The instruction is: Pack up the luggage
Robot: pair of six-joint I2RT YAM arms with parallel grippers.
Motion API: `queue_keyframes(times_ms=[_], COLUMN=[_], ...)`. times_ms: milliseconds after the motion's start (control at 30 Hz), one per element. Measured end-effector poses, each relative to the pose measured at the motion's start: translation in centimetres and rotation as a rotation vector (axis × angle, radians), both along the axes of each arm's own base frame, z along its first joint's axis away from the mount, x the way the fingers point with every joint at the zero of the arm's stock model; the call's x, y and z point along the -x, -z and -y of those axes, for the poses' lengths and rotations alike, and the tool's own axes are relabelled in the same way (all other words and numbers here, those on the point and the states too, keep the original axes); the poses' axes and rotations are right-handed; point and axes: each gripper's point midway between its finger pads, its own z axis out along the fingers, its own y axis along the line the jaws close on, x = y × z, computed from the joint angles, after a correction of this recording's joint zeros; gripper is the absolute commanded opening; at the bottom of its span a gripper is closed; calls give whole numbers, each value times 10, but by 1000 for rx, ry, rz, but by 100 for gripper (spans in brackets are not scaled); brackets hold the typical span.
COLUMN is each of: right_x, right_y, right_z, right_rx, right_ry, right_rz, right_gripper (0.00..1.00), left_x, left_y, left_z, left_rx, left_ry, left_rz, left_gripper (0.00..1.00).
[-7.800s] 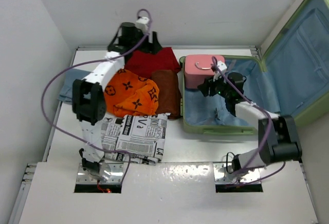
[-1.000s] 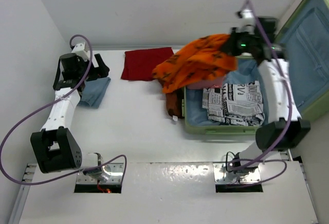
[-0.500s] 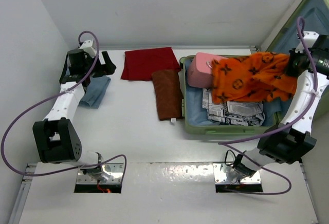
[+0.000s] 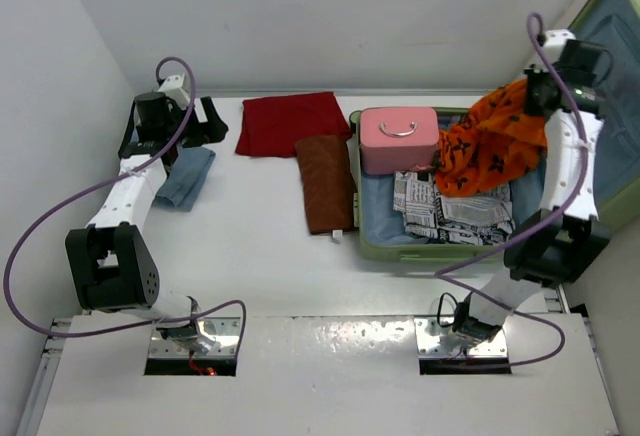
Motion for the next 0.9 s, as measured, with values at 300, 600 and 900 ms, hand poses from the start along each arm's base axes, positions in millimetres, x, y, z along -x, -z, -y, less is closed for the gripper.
queue_keyframes(times_ms=[300, 600, 900], right_x=[-51, 21, 14], right_y=[76, 206, 187], right_z=[-75, -99, -105], right_rx=[-102, -266, -378], right_ry=[-118, -100, -167], right_rz=[-102, -409, -365], right_gripper=[0, 32, 90], left_x=[-4, -3, 45], left_y=[-5, -5, 48], left_z=[-2, 0, 69], left_rx=[-11, -13, 56], left_ry=[-2, 10, 140], left_rz=[14, 11, -115], left_gripper=[98, 98, 99])
